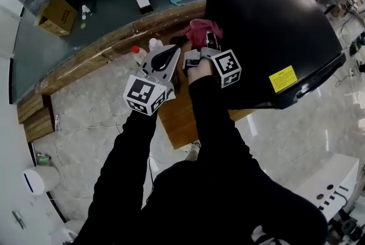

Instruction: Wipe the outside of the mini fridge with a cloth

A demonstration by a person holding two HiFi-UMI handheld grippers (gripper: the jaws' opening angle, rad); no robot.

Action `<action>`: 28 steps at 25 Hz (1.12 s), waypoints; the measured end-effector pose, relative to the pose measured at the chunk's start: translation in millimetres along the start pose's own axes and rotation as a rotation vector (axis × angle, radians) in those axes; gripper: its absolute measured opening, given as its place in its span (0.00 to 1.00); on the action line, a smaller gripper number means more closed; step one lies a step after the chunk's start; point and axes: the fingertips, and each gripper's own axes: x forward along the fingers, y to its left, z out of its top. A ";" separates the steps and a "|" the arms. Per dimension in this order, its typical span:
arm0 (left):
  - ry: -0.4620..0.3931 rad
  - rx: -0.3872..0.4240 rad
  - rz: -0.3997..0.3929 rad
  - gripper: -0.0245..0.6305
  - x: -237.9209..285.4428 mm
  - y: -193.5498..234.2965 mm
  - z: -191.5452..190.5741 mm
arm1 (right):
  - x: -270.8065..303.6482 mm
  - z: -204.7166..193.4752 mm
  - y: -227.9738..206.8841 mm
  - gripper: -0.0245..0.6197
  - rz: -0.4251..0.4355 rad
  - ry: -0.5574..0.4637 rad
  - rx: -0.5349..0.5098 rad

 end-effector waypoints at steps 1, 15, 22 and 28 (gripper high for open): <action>0.008 -0.007 0.000 0.05 -0.6 -0.9 -8.0 | -2.0 -1.0 -10.7 0.14 -0.019 -0.002 0.014; 0.138 -0.089 -0.005 0.05 -2.7 -14.3 -109.7 | -17.5 -16.0 -125.6 0.14 -0.152 0.010 0.041; 0.188 -0.110 -0.001 0.05 5.9 -17.7 -142.0 | -27.2 -21.6 -188.7 0.14 -0.243 0.022 0.056; 0.203 -0.129 -0.010 0.05 3.5 -22.8 -153.9 | -33.2 -25.1 -235.9 0.14 -0.308 0.017 0.045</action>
